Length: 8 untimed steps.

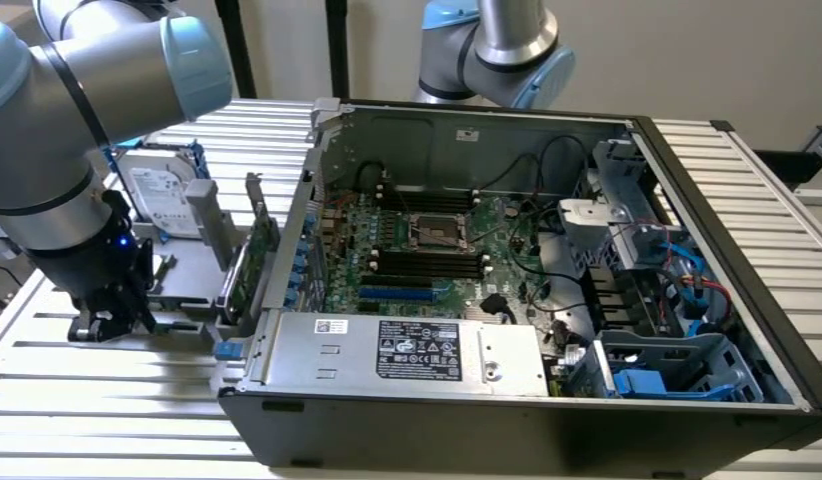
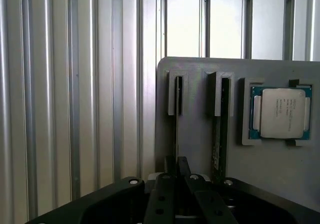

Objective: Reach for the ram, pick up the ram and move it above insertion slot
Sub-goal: 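Pick up the ram and move it above insertion slot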

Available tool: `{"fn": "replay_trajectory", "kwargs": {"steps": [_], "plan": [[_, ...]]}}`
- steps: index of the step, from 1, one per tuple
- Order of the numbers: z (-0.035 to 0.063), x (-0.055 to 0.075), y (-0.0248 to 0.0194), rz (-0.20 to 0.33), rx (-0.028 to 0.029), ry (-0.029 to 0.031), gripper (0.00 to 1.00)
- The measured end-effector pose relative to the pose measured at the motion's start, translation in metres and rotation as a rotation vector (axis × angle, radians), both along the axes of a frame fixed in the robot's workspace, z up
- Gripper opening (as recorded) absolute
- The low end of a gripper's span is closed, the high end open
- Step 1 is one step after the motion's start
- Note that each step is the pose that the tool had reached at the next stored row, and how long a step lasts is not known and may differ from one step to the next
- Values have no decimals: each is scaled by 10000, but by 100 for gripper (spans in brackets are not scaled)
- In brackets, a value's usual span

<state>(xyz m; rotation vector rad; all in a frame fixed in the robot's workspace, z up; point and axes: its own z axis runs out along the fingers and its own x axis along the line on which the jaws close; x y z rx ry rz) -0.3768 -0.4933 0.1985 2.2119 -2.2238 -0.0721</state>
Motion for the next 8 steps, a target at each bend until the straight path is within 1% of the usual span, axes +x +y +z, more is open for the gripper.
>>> {"fn": "replay_trajectory", "kwargs": {"steps": [4, 8], "plan": [[50, 0, 0, -2, -2, 2, 13], [135, 1, 0, -2, -2, 1, 13]]}}
